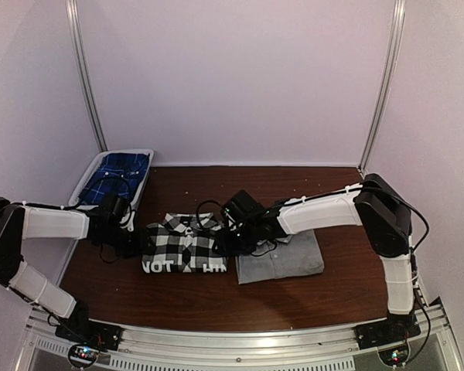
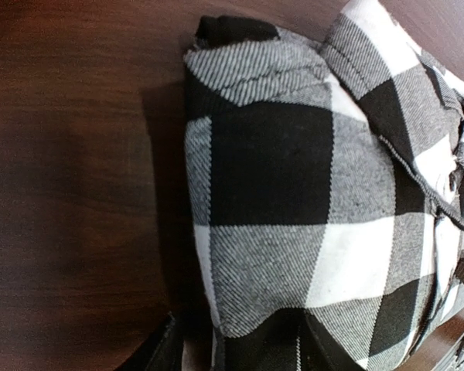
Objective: Fold and stack the long sleeve shirts
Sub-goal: Pick up the square-folded shirt from the center of the board.
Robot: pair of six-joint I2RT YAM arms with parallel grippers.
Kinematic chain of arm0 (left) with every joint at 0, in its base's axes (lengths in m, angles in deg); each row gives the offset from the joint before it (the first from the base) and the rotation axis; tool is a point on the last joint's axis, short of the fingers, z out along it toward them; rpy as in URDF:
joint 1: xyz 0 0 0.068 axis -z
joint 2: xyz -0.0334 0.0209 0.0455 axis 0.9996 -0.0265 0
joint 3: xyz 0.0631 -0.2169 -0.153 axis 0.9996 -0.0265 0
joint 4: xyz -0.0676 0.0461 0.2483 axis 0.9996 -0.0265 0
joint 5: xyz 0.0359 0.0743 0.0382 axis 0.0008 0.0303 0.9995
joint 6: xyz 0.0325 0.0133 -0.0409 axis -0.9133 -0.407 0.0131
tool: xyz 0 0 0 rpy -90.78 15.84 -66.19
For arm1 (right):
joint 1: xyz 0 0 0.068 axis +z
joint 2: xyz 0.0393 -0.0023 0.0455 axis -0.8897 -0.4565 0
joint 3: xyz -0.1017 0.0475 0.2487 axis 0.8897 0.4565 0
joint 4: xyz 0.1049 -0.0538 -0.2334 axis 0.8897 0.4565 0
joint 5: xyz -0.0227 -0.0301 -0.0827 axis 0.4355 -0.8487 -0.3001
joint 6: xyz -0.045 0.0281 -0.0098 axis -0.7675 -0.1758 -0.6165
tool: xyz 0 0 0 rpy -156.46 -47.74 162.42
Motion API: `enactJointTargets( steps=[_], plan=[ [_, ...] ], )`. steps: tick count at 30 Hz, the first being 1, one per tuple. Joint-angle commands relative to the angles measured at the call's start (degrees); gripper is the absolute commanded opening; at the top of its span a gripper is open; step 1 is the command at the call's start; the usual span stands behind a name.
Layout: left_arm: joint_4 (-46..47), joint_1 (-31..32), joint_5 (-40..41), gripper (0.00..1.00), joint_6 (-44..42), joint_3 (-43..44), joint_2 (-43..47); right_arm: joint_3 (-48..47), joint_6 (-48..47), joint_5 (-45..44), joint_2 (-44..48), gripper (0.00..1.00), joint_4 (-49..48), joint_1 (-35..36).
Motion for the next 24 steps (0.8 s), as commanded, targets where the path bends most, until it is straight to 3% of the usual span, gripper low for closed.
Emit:
enactJointTargets(
  steps=[1,8,14,19,24],
  plan=[
    [3.90,-0.47,-2.14,0.53,0.73,-1.28,-1.67,-0.08,0.38,-0.55,-1.92,0.59,-0.64,-0.68],
    [5.11,-0.47,-3.11,0.57,0.74,-2.38,-3.17,-0.57,-0.46,-5.43,-2.19,0.60,2.07,-0.69],
    [6.66,-0.47,-4.25,0.55,1.05,-2.65,-4.84,-2.95,-0.54,-3.27,-4.18,0.59,1.36,-0.48],
    [7.46,-0.47,-5.48,0.36,1.26,-2.05,-4.97,-6.15,-0.80,-2.26,-5.55,0.51,1.58,-0.25],
    [6.54,-0.47,-6.23,0.09,1.02,-0.68,-4.23,-8.07,-1.15,-3.01,-5.81,0.25,2.21,-0.25]
  ],
)
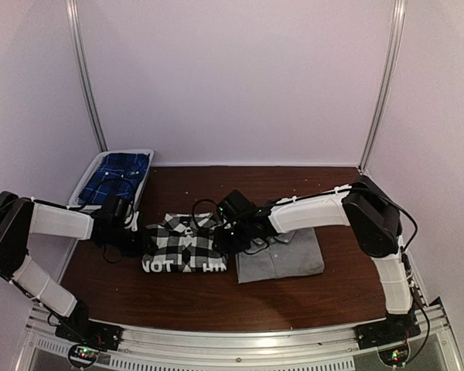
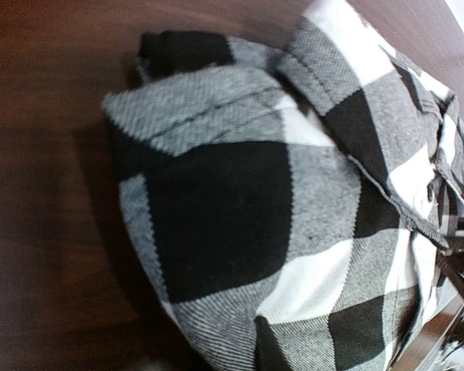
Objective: Fold and stack the long sleeve shirts
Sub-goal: Pick up the square-folded shirt from the center of the board.
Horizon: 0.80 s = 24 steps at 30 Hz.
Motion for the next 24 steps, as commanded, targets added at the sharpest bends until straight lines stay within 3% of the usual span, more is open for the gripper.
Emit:
enactJointTargets(
  steps=[1,5,17,24],
  plan=[
    [-1.39,-0.27,-0.96,0.04,-0.42,0.87,0.01,-2.98,-0.67,-1.36,-0.83,0.19,1.90,-0.01],
    [-3.86,-0.12,-1.11,0.00,-1.51,3.19,1.28,-6.29,-1.67,-2.47,-1.24,0.00,4.10,0.00],
    [-12.17,3.07,-1.63,0.00,-2.56,13.50,6.06,-14.74,-5.95,-5.17,2.49,0.00,11.63,-0.20],
    [-12.86,9.76,-1.44,0.00,0.18,20.76,4.37,-6.85,-6.98,-8.47,10.86,0.00,13.23,-2.31]
  ],
)
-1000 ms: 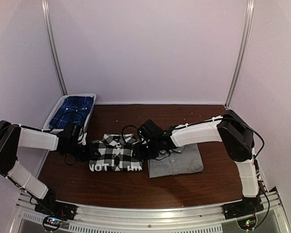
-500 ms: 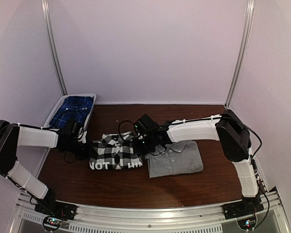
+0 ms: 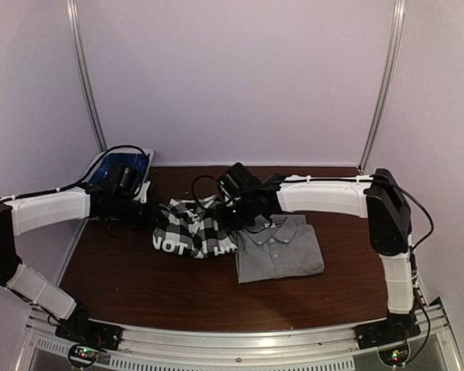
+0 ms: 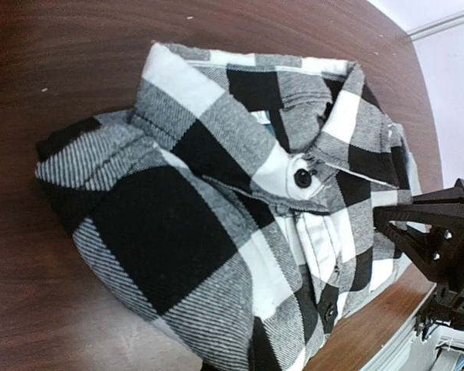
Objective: Fold and stack the long sleeve shirts
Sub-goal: Pick up the square-folded shirt from the center of the board, then place the rectangle-folded shirt on the square-folded shirt.
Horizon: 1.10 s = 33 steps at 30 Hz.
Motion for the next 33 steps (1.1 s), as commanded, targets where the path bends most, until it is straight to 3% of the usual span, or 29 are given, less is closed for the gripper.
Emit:
enactJointTargets(
  steps=[1,16,21,33],
  plan=[
    [1.10,5.47,-0.57,0.00,2.32,6.37,-0.85,6.67,-1.38,-4.06,9.99,0.00,0.71,-1.78],
    [11.39,23.29,1.55,0.00,11.50,21.46,-19.13,34.01,-0.87,-11.01,34.07,0.00,1.75,-10.79],
    [11.61,26.13,1.71,0.00,12.40,25.57,-24.52,38.43,-1.06,-12.20,37.83,0.00,2.51,-12.94],
    [12.16,27.89,1.43,0.00,13.07,27.18,-28.05,40.84,-2.27,-13.01,39.55,0.00,3.15,-15.75]
  ],
)
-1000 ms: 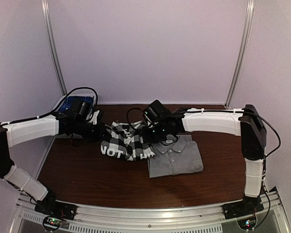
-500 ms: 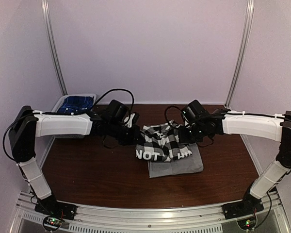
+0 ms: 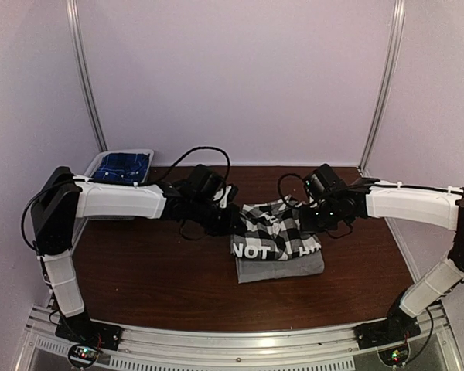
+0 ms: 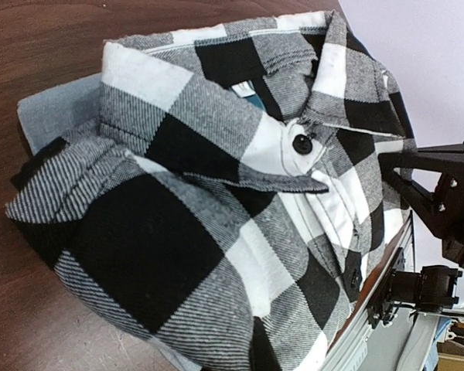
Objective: Fold and stack the long sleeve shirts
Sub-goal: Place the rectangle-folded shirt on the square-folded shirt.
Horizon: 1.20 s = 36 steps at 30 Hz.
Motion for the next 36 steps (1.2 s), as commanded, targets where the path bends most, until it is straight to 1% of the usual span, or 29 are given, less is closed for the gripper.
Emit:
enactJointTargets(
  steps=[1,8,9,10,12,14,15,17,19,22,28,31,36],
  plan=[
    [2.50,1.23,-0.45,0.00,0.45,2.14,-1.13,0.94,-0.71,-3.13,2.34,0.00,-0.58,-1.29],
    [3.91,1.95,-0.06,0.00,1.90,-0.66,-2.04,4.86,-0.20,-2.59,1.58,0.00,-2.49,-2.74],
    [4.26,1.96,0.29,0.00,1.96,-1.50,-2.32,5.27,-0.13,-2.56,1.36,0.04,-2.65,-2.84],
    [4.60,1.96,0.49,0.08,2.01,-2.46,-2.70,5.66,-0.02,-2.55,1.15,0.12,-2.76,-2.92],
    [4.88,1.96,0.33,0.27,2.01,-3.74,-3.62,6.32,0.13,-2.97,1.18,0.29,-2.74,-3.18],
    [4.84,1.96,0.14,0.39,1.96,-4.36,-3.97,6.28,0.09,-3.71,1.51,0.43,-2.43,-3.26],
    [4.63,1.96,0.41,0.43,1.83,-4.62,-3.72,5.93,-0.05,-4.20,1.61,0.48,-1.94,-3.28],
    [3.53,1.96,1.84,0.45,1.55,-4.66,-3.27,4.73,-0.29,-5.55,1.68,0.56,-0.51,-3.29],
    [2.59,1.88,2.88,0.44,1.23,-4.77,-2.54,3.47,-0.36,-6.33,2.00,0.58,0.71,-3.32],
    [1.72,1.88,4.13,0.44,1.01,-5.12,-1.10,1.99,-0.62,-5.22,2.98,0.58,1.09,-3.07],
    [-1.30,1.02,7.00,0.49,-0.40,-5.79,2.59,-0.81,-0.84,-4.18,2.79,0.59,1.54,0.87],
    [-1.66,-0.93,7.61,0.54,-0.70,-7.90,5.83,-1.82,0.09,-2.07,1.78,0.61,-0.06,4.11],
    [-3.06,-5.14,9.94,0.70,-2.20,-10.98,12.40,-2.93,2.77,5.88,-0.84,0.65,-6.54,9.58]
  ],
)
